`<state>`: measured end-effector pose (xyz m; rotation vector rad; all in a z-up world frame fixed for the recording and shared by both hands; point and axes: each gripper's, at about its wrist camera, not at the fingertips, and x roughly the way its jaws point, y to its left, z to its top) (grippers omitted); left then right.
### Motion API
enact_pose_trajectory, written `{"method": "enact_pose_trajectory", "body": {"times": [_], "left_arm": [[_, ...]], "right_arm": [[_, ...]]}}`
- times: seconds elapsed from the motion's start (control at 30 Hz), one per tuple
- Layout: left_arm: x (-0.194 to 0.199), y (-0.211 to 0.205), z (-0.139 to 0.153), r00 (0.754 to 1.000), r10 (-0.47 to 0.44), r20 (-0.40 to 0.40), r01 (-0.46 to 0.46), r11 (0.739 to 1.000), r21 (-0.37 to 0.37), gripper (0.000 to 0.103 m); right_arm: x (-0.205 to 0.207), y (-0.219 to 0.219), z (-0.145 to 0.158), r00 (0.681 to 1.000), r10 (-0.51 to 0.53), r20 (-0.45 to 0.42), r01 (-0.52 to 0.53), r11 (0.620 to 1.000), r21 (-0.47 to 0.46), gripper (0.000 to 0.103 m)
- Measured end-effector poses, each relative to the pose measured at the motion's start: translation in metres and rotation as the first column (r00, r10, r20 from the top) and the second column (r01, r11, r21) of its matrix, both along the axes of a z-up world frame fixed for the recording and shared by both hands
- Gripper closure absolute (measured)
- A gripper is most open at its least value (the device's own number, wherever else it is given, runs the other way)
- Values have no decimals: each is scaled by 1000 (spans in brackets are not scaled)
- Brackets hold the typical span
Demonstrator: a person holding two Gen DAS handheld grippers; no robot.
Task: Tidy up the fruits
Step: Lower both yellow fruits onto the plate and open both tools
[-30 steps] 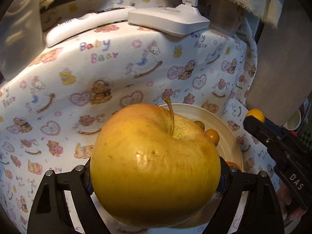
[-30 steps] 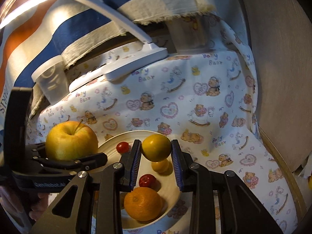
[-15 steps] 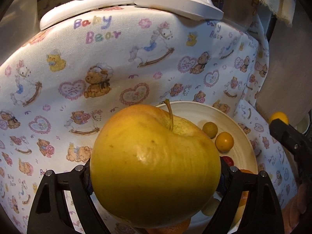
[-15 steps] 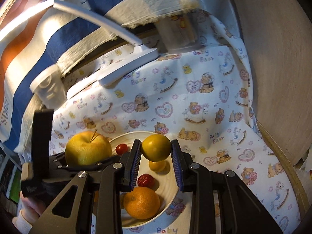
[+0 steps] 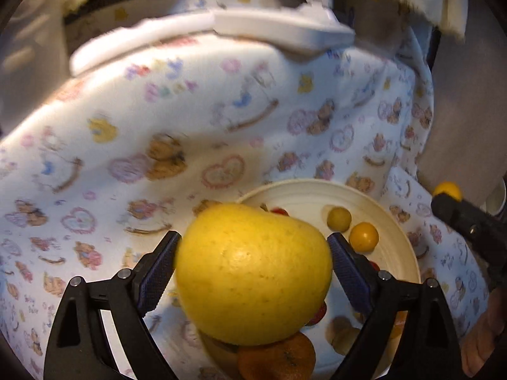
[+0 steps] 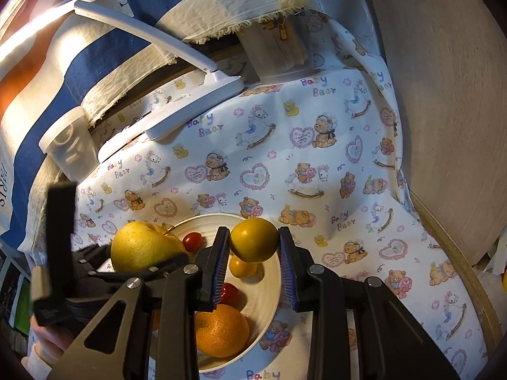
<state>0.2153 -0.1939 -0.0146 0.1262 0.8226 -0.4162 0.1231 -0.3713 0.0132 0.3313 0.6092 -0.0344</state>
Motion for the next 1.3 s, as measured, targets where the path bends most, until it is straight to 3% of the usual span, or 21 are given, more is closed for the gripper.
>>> {"method": "enact_pose_trajectory", "body": {"times": [0.17, 0.33, 0.4, 0.57, 0.7, 0.83, 0.97, 1.3], "left_arm": [[-23, 21, 21, 993, 19, 121, -15, 999, -35, 10], [-54, 42, 43, 956, 24, 294, -9, 999, -52, 4], [-63, 52, 49, 946, 36, 322, -8, 996, -86, 3], [-80, 60, 49, 926, 71, 370, -42, 995, -87, 2], [-97, 66, 47, 899, 71, 431, -37, 996, -87, 2], [-116, 76, 48, 864, 103, 493, -37, 989, -142, 1], [-128, 80, 49, 849, 123, 513, -34, 983, -178, 1], [-141, 87, 46, 850, 143, 507, -30, 974, -224, 1]], "right_arm": [[-2, 0, 3, 1000, 1, 4, -1, 1000, 1, 71], [-5, 4, 5, 1000, 16, 12, -16, 1000, -2, 71], [-5, 8, 5, 999, 31, 11, -31, 1000, -2, 71], [-2, 25, 0, 996, 93, -19, -93, 995, -32, 71], [-1, 36, -4, 992, 124, -36, -126, 990, -55, 71], [2, 42, -10, 987, 150, -62, -154, 986, -58, 71], [6, 47, -17, 982, 163, -100, -170, 983, -73, 71], [14, 58, -34, 970, 179, -163, -199, 972, -122, 71]]}}
